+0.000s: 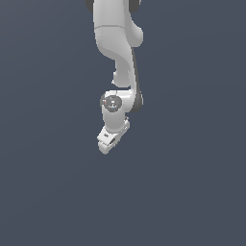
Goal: Pick up the object and move it to a goal position.
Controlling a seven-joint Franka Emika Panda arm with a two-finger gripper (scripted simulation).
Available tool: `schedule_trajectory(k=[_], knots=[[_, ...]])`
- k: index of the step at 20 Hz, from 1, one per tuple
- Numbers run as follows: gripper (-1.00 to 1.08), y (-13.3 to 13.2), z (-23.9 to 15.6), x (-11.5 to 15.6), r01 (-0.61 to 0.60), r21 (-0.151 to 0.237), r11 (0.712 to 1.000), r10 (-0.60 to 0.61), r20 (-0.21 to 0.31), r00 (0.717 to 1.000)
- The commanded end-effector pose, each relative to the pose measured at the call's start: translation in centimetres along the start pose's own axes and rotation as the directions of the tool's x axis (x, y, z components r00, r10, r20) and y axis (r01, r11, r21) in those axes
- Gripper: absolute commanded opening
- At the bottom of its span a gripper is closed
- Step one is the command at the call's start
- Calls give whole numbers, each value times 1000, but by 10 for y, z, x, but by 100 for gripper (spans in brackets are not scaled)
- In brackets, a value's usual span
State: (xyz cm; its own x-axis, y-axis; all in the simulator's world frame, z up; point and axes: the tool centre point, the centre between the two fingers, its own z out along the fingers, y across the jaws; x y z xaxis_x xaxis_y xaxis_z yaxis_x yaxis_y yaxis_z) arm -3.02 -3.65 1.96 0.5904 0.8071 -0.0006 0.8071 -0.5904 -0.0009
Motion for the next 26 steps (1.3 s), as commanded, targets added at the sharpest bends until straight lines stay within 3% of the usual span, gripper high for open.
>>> schedule_trajectory(k=[1, 26], knots=[[-100, 1, -11, 2, 0, -1, 1000, 0, -1, 1000], [-100, 27, -221, 45, 0, 0, 1000, 0, -2, 1000]])
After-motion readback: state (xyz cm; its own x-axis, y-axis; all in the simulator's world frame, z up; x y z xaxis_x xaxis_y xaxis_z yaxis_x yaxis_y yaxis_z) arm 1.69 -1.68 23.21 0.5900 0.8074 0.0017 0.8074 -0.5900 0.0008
